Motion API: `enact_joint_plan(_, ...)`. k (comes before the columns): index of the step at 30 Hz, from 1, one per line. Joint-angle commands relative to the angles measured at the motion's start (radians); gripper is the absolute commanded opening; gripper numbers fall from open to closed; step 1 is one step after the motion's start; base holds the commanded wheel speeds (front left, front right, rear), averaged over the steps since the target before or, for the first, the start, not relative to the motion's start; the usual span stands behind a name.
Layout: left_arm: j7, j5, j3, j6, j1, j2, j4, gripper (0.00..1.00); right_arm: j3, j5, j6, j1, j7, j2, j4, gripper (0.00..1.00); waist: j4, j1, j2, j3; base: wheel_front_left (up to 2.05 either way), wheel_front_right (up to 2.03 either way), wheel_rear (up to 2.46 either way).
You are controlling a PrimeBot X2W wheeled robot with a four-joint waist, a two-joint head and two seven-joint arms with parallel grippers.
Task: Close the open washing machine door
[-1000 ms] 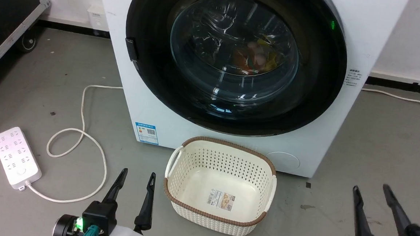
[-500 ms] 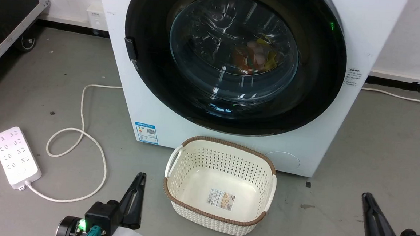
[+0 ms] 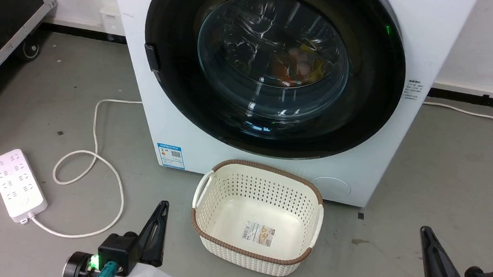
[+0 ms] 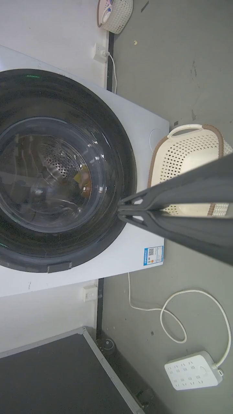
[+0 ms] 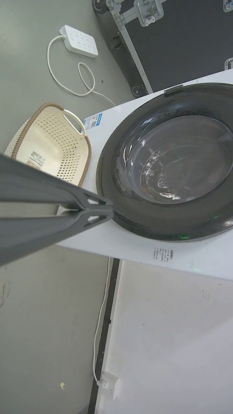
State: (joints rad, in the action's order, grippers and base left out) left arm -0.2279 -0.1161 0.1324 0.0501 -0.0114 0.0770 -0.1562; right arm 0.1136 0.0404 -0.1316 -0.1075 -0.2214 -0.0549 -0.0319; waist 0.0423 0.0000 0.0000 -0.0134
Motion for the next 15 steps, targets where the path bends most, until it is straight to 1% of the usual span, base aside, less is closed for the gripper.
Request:
enact_joint_plan(1,0.006,0.007,-0.007,-0.006,0.002,-0.001,0.007,0.0,-0.004,-0.004,0.0,0.012,0.006,0.001,0.003,0.0,-0.001,0.0,0.0,0.0,0.0,0.0,0.0)
enact_joint_plan(15,0.035,0.021,-0.023,-0.012,0.003,-0.004,0.026,0.0,-0.018,-0.009,0.0,0.024,0.034,0.001,0.007,0.0,-0.006,0.0,0.0,0.002,0.0,0.0,0.0)
